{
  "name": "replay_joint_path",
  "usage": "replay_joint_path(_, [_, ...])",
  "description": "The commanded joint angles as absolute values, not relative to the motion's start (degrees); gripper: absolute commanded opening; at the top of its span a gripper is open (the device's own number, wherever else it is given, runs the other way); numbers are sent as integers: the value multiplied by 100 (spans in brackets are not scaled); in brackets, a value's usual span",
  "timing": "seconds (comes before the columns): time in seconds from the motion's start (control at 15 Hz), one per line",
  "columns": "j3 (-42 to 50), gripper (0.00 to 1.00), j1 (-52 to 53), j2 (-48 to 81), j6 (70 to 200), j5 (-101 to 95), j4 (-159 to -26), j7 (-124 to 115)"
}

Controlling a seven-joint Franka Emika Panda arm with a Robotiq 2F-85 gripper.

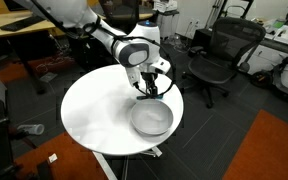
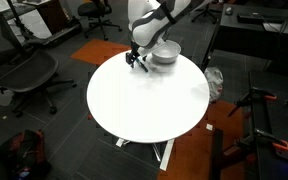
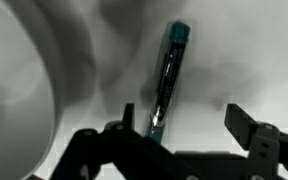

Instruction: Put the marker into the bowl

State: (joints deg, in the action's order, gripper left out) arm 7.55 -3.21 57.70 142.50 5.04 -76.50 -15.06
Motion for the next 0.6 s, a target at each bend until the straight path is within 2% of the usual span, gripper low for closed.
replay_joint_path(0.0, [828,61,-280,5931,14043,433,-7322,-1672])
replay_joint_path(0.07, [828,52,-284,5950,14039,435,-7296,-1672])
replay_joint_path(0.53, [801,0,-301,5980,14028,446,-7240,-1631])
